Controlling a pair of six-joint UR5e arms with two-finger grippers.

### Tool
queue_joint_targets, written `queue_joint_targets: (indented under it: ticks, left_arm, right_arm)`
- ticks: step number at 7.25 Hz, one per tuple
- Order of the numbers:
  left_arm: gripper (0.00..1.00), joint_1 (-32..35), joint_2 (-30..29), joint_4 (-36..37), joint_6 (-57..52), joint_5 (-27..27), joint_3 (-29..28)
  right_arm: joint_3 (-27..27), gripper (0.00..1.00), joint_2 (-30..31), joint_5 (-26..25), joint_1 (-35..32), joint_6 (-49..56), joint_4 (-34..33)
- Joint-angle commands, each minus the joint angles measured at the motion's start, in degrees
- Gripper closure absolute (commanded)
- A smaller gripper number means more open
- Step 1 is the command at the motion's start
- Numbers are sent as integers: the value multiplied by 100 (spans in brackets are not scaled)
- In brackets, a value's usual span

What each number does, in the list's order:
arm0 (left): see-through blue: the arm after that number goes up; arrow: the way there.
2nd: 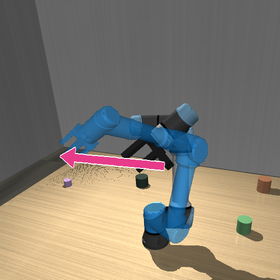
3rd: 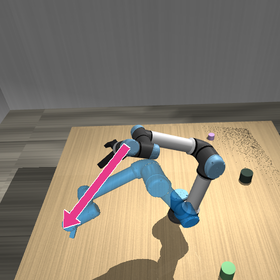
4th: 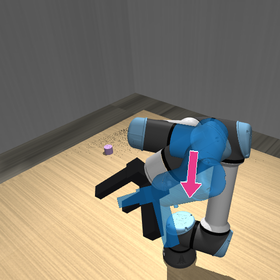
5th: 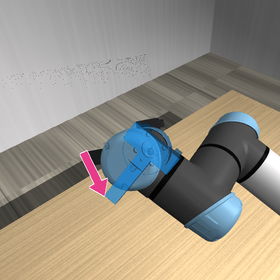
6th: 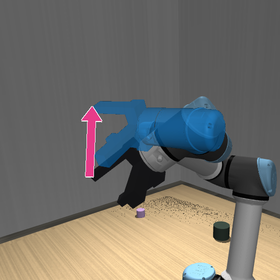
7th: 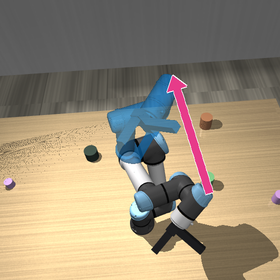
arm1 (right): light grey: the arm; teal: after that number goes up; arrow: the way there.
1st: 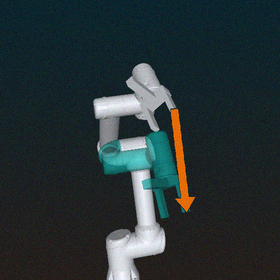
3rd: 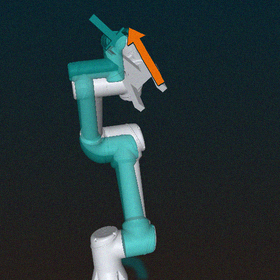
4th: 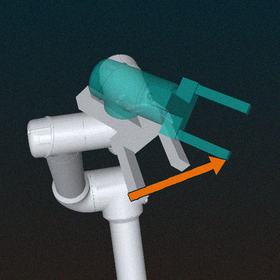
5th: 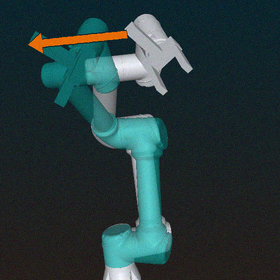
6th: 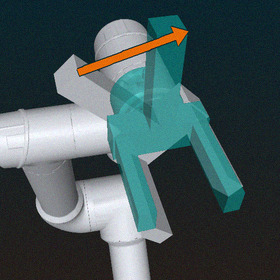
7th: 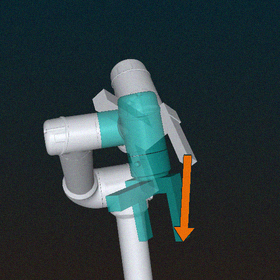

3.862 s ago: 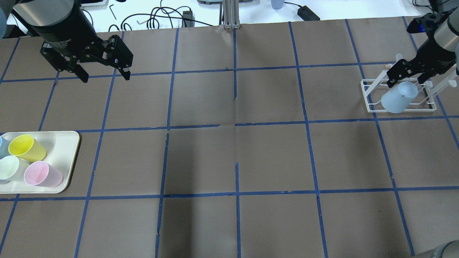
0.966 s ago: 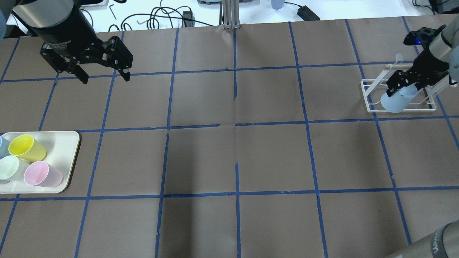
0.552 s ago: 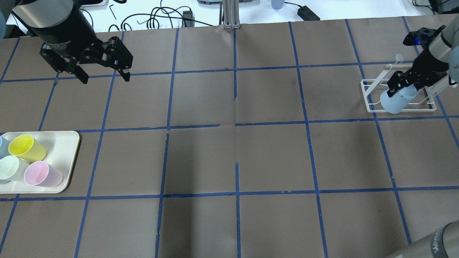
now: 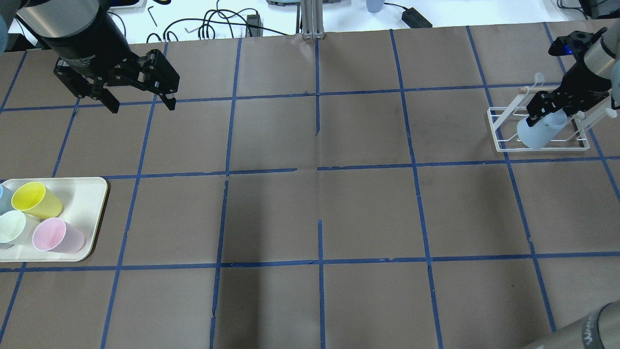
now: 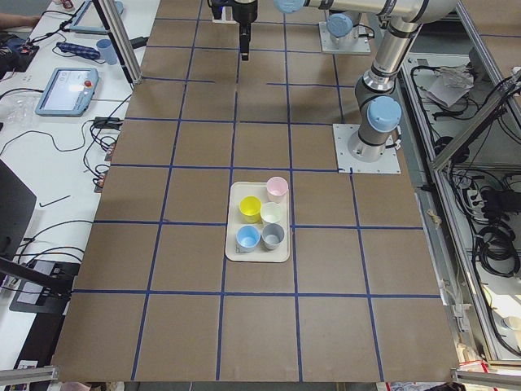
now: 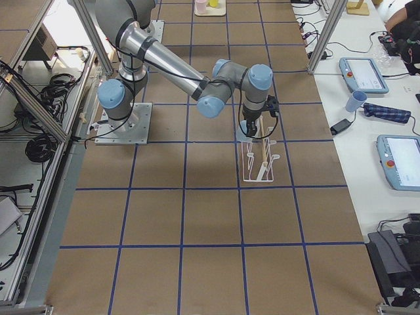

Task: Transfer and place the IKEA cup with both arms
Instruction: 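Lift the light-blue cup off the rack with the right gripper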

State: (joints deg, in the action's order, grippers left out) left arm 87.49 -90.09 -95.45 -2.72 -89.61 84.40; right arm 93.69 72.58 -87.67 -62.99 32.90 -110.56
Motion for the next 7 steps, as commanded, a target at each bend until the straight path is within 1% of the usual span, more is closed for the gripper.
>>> queue_joint_targets:
  ticks: [1,3,4,6,7]
  left_arm:
    - [0,-3,9,0,0,-4,6]
    - [0,-3,9,0,-9,14,-3]
    - [0,-3,0,0,-9,14,-3]
    - [0,-12,9,0,-18,23,-11]
    - [0,-21,52,0,-27,162,23]
  right_arm:
    - [-402,72,230,-5,-21,-3,752]
    - [-823,72,545,-5,-21,-12,1647]
    - [-1008,72,669,187,-21,-12,2165]
    - [-1046,72,1020,1177,-38,-56,3299]
    - [-1019,72,1178,1756,-56,-64,3757]
